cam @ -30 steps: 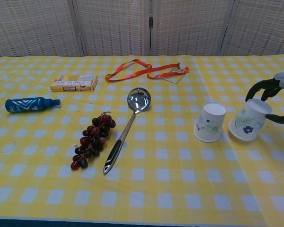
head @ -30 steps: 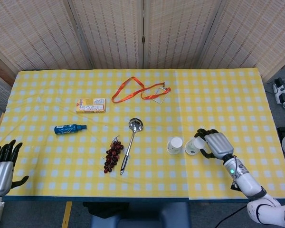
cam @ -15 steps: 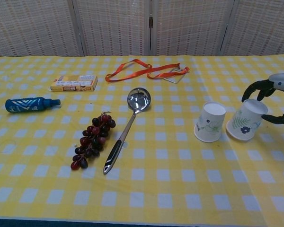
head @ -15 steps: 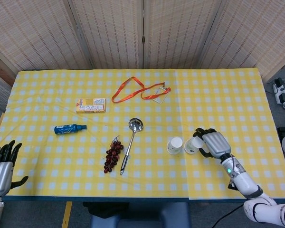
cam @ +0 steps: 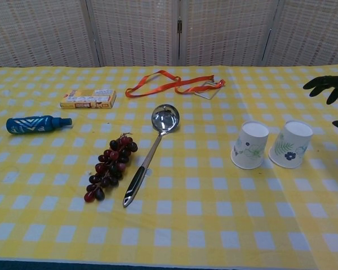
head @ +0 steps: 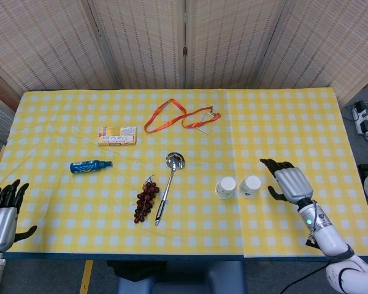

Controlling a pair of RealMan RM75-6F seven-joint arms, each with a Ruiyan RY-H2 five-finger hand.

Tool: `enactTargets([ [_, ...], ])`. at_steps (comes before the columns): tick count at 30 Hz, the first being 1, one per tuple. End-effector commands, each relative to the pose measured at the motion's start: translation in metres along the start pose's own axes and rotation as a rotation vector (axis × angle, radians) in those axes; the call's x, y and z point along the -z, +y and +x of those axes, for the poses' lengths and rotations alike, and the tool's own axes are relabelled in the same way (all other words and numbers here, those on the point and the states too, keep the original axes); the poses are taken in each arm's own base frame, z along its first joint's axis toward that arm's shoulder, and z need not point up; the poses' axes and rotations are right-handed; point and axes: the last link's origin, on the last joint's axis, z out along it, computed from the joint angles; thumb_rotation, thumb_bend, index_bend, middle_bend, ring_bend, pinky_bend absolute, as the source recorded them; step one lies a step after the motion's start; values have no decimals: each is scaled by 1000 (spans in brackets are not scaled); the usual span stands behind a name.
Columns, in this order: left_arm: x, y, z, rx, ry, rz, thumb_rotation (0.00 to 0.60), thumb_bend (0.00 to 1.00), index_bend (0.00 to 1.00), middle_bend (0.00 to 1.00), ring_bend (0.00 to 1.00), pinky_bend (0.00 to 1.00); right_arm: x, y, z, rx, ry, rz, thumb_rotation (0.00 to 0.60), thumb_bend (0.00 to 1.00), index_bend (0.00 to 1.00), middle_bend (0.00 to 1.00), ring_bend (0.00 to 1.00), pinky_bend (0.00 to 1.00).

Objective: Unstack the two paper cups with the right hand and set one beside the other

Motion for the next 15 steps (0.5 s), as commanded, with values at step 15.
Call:
enactTargets([
  [15, 0, 17, 6, 30, 111, -59, 600, 192, 33, 7, 42, 4, 127, 49, 21, -67, 317, -112, 600, 487, 113, 154, 215, 170],
])
